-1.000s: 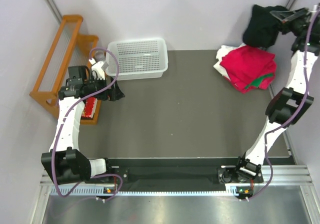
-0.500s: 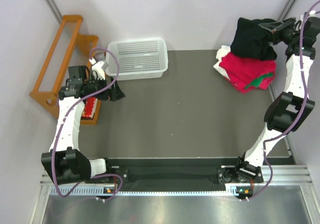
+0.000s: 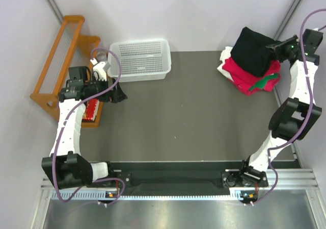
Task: Fold and stack the t-shirts
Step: Neatly place the folded tshirt to the corner
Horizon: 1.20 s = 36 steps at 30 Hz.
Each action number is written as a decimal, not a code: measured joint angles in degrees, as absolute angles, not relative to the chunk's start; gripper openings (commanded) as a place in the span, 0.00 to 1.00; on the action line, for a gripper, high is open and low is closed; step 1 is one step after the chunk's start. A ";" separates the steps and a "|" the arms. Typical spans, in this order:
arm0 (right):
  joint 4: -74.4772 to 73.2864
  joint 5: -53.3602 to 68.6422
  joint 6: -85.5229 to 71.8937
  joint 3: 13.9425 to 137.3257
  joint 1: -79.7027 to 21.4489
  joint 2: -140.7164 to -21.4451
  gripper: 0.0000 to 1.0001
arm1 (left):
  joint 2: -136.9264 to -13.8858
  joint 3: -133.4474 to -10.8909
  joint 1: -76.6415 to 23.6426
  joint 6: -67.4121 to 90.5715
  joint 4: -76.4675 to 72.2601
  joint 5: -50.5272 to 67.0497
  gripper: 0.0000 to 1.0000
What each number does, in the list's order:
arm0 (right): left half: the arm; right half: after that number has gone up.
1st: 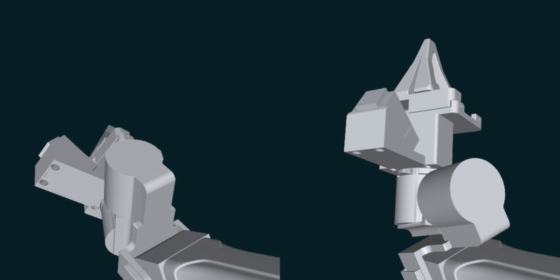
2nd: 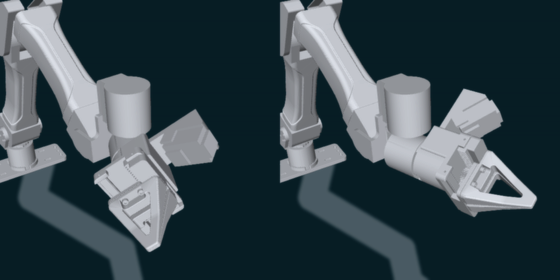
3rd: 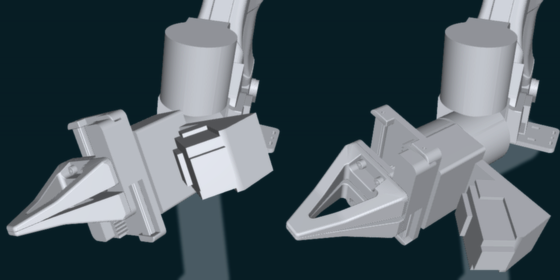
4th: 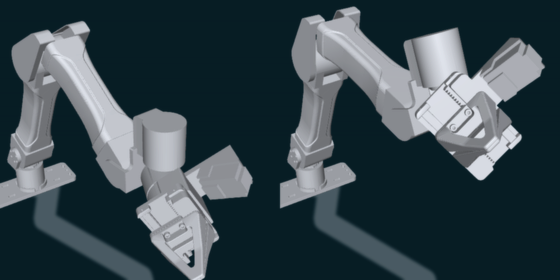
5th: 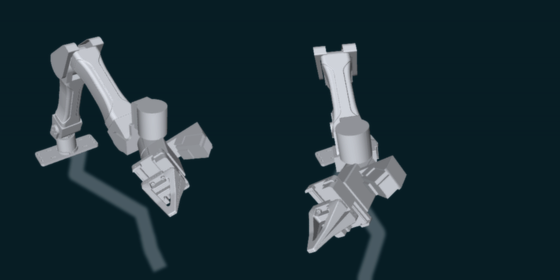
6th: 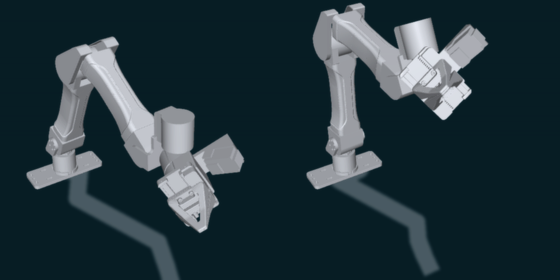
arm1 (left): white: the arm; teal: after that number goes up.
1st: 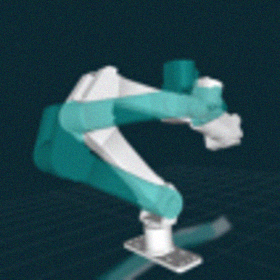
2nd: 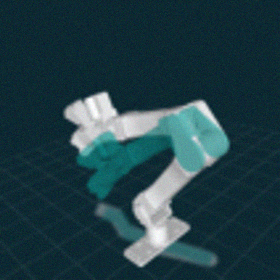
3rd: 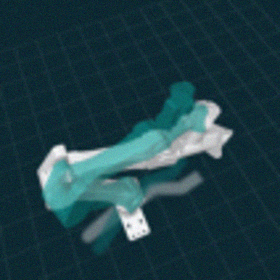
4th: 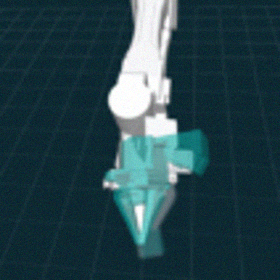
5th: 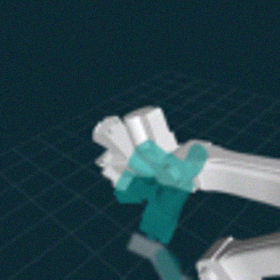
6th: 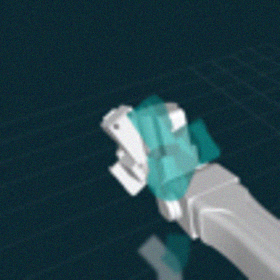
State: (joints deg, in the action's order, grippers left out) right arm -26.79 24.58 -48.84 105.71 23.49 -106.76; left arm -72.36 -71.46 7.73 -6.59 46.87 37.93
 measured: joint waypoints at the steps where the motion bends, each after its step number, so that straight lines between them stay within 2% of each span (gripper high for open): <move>1: -28.05 22.65 -48.03 105.62 23.44 -106.56 0.00 | -72.36 -71.79 7.73 -6.74 46.98 37.93 0.95; 4: -29.52 18.37 -46.48 104.84 23.40 -106.56 0.19 | -72.36 -72.82 7.73 -7.22 47.29 37.93 0.95; 5: -29.74 17.32 -46.11 104.07 23.40 -106.56 0.40 | -72.36 -73.08 7.73 -7.27 47.40 37.93 0.95; 8: -30.96 14.66 -44.88 102.15 23.35 -107.33 0.69 | -72.18 -73.52 7.73 -7.51 47.75 38.04 0.95; 11: -32.40 11.99 -43.70 102.17 23.35 -109.86 0.85 | -71.94 -73.54 7.73 -7.86 48.60 38.13 0.95; 13: -34.22 10.24 -42.96 103.90 23.35 -112.31 0.89 | -71.83 -73.73 7.73 -8.16 49.28 38.09 0.95; 14: -35.27 9.47 -42.70 105.51 23.38 -113.49 0.95 | -71.81 -73.84 7.73 -8.32 49.47 38.11 0.95; 16: -37.08 8.62 -42.15 109.86 23.38 -115.72 0.99 | -71.59 -73.87 7.73 -8.75 49.78 38.06 0.95; 25: -38.52 10.76 -41.78 131.87 23.00 -118.52 1.00 | -70.87 -73.80 7.73 -9.78 50.35 38.13 0.95; 29: -38.17 12.99 -42.17 131.96 22.22 -115.00 1.00 | -70.87 -73.58 7.73 -10.02 50.39 38.22 0.95; 36: -36.21 20.01 -41.41 122.96 16.32 -106.06 1.00 | -70.61 -72.99 7.73 -10.26 50.46 38.28 0.95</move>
